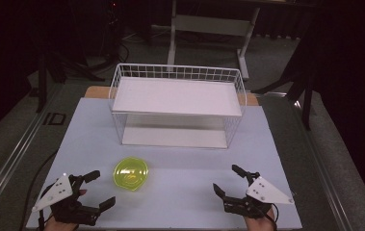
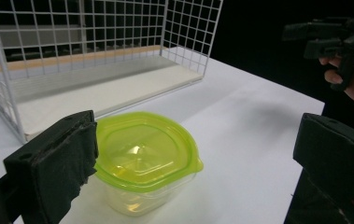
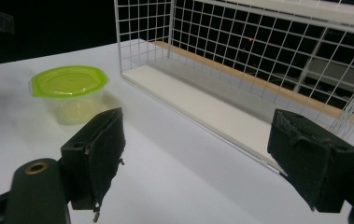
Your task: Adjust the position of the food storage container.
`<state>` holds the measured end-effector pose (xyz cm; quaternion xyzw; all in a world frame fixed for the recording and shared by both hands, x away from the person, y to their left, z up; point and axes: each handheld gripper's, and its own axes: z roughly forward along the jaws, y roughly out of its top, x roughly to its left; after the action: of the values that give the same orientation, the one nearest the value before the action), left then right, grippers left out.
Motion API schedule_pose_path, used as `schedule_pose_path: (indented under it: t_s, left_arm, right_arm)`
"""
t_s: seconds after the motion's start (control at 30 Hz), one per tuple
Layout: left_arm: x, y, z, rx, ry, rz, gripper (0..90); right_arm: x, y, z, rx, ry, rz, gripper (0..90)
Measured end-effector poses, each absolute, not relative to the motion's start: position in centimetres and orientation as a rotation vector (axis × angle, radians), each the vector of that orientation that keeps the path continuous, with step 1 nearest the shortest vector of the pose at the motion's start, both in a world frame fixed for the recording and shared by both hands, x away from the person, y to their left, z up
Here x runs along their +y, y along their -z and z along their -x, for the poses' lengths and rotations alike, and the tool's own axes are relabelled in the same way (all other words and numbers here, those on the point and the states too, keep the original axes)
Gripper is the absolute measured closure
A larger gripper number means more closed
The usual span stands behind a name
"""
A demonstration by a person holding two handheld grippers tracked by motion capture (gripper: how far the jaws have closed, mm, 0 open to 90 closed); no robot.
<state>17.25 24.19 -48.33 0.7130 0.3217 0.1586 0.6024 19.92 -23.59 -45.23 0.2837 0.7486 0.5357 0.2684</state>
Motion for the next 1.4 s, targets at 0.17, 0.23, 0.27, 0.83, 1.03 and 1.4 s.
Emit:
schedule_pose_path:
  t_s: [0.17,0.23,0.27,0.83,1.03,1.4]
  left_arm:
    - [24.2,48.2,-17.1,0.748,-0.363,-1.672,0.9]
    - [24.5,48.2,-17.0,0.724,-0.32,-1.655,0.9]
    - [24.6,48.2,-17.0,0.735,-0.309,-1.651,0.9]
    - [26.6,51.1,-19.1,0.853,-0.227,-1.957,77.1]
    - [25.2,52.1,-20.1,0.864,-0.197,-2.046,90.0]
    - [23.0,52.9,-22.5,0.902,-0.202,-2.098,90.0]
  right_arm:
    - [-23.6,45.0,-20.0,2.006,-1.453,-0.78,17.7]
    - [-23.6,44.8,-20.0,2.0,-1.447,-0.787,17.7]
    - [-23.7,44.7,-20.0,2.002,-1.454,-0.787,17.7]
    - [-23.7,42.9,-20.0,1.979,-1.446,-0.748,17.5]
    - [-23.4,43.1,-20.5,2.001,-1.432,-0.746,17.5]
    - [-23.7,44.0,-20.7,2.01,-1.429,-0.762,17.5]
